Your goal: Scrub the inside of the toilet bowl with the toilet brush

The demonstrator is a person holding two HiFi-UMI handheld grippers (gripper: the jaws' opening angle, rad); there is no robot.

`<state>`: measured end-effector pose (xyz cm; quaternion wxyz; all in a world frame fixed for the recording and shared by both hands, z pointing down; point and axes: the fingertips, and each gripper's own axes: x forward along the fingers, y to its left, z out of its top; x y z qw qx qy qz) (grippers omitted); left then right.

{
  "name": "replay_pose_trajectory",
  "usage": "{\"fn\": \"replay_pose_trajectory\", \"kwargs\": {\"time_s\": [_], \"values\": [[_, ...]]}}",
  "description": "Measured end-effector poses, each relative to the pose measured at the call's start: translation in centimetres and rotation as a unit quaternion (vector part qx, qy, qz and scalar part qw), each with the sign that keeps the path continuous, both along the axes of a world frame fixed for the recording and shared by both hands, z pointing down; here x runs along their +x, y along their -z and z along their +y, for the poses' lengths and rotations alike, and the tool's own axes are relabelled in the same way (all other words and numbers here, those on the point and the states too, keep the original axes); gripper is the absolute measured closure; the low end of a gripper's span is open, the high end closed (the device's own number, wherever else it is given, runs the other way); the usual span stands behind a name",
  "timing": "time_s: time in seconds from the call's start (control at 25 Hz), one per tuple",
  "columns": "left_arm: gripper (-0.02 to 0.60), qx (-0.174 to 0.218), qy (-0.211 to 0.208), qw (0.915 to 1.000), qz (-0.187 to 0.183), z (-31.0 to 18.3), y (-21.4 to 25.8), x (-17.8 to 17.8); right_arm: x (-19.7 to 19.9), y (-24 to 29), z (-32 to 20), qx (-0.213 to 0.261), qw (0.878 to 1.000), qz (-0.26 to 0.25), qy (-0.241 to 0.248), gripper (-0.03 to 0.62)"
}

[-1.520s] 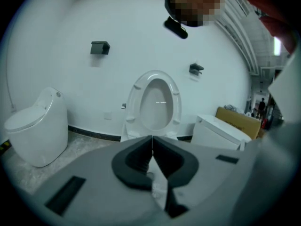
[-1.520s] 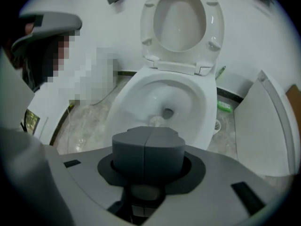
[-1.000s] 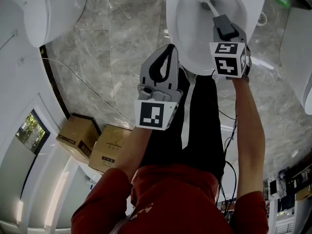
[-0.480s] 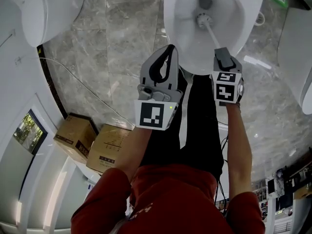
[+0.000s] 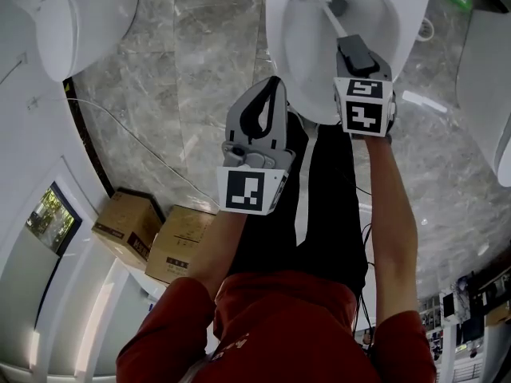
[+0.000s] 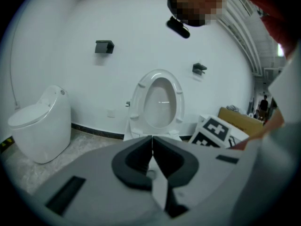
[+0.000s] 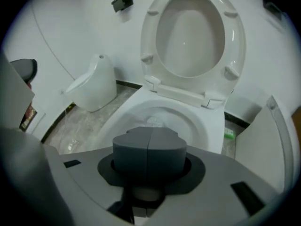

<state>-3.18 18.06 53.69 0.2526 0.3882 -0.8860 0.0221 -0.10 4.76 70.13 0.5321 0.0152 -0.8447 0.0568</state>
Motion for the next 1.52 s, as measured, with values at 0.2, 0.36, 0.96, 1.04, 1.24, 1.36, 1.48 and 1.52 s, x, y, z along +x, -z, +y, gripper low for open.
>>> {"fn": "replay_pose_trajectory", "kwargs": {"time_s": [0.2, 0.36, 0.96, 1.04, 1.24, 1.36, 1.48, 1.52], "values": [[0.583, 0.008, 0.007, 0.9999, -0.006, 0.0, 0.0, -0.2, 2.1, -1.2, -6.3, 0.055, 0.997, 0.044, -0.009, 0.444], [0.583, -0.003, -0.009, 0.9999, 0.006, -0.6, -0.5, 0.4, 7.3, -2.1, -5.4, 0.049, 0.996, 0.071, -0.013, 0.444], [0.583, -0.006, -0.001, 0.9999, 0.011, 0.1, -1.2, 0.1, 1.2, -2.4, 0.8, -0.029, 0.997, 0.038, -0.059, 0.442], [0.583, -0.011, -0.008, 0.9998, 0.016, -0.1, -1.3, 0.2, 0.9, -3.8, -1.9, -0.002, 0.996, 0.066, -0.054, 0.442], [0.583, -0.013, -0.012, 0.9996, 0.021, -0.2, -1.6, 0.1, 3.1, -5.7, -4.0, 0.035, 0.994, 0.107, -0.006, 0.444], [0.583, -0.013, -0.008, 0.9996, 0.025, -0.2, -1.9, -0.2, 2.9, -6.6, -2.5, 0.034, 0.994, 0.107, -0.001, 0.442], [0.583, -0.011, -0.005, 0.9996, 0.026, -0.2, -1.9, -0.5, 2.3, -8.1, -2.5, -0.021, 0.988, 0.128, -0.089, 0.442], [0.583, -0.012, -0.008, 0.9995, 0.027, -0.2, -2.1, -0.6, 2.0, -8.7, -2.8, -0.058, 0.978, 0.135, -0.148, 0.442]]}}
